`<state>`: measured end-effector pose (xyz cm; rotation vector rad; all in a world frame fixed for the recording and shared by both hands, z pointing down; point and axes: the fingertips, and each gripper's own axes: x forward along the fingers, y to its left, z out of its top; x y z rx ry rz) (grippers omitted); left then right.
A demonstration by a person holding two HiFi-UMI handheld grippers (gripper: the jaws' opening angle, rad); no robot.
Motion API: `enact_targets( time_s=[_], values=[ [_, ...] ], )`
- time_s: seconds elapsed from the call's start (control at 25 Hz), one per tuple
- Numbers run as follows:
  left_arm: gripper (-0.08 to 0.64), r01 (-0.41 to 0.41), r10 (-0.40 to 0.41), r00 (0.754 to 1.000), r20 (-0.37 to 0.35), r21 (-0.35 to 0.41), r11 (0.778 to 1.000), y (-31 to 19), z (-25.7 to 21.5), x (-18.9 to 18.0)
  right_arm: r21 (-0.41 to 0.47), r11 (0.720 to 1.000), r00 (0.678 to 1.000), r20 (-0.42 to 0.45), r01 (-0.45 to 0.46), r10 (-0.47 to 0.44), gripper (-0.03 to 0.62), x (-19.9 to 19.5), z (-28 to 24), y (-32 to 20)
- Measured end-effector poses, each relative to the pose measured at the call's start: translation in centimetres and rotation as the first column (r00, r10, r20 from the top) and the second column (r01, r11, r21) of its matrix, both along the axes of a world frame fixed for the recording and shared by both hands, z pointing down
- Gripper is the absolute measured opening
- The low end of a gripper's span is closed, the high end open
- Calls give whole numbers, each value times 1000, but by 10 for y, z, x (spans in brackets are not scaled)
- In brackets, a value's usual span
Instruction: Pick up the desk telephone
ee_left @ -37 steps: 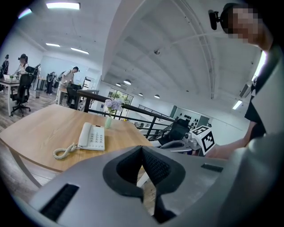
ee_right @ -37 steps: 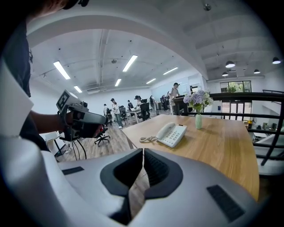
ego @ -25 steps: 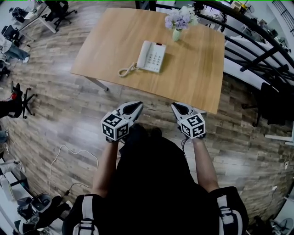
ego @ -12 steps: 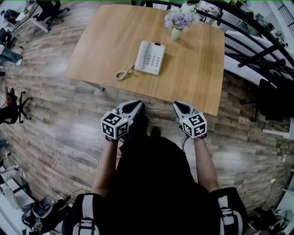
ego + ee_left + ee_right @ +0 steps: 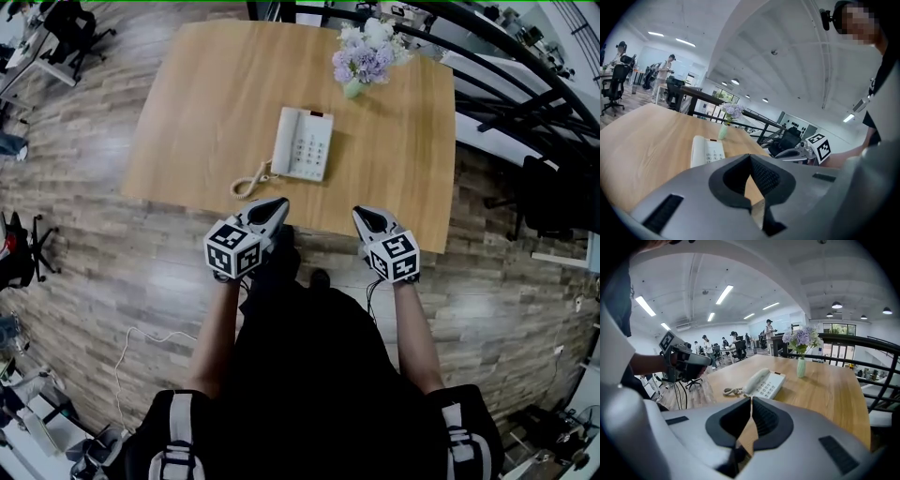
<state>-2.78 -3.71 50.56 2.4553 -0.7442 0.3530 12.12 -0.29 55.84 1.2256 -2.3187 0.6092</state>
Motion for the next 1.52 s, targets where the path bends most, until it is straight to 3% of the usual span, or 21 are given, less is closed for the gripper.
enact_targets(
  time_s=[0.48, 0.68, 0.96, 1.12, 1.52],
  values=[
    [21, -93, 93, 996, 0, -17, 996, -83, 3, -3, 0, 996, 996, -6, -87, 87, 26, -8, -6, -75],
    [21, -134, 134, 991, 8, -17, 991, -100, 5, -8, -25, 986, 984, 64, -166, 167, 26, -10, -3, -88],
    [21, -160, 160, 987, 7, -17, 987, -120, 8, -27, 1, 974, 971, 82, -227, 226, 26, -17, -11, -115],
    [21, -161, 161, 987, -3, -20, 987, -129, 13, -35, 11, 968, 962, 117, -251, 248, 26, -30, -16, -122],
    [21, -224, 224, 974, 0, -37, 974, -122, 25, -33, -10, 953, 949, 91, -302, 302, 26, -26, -6, -106]
  ],
)
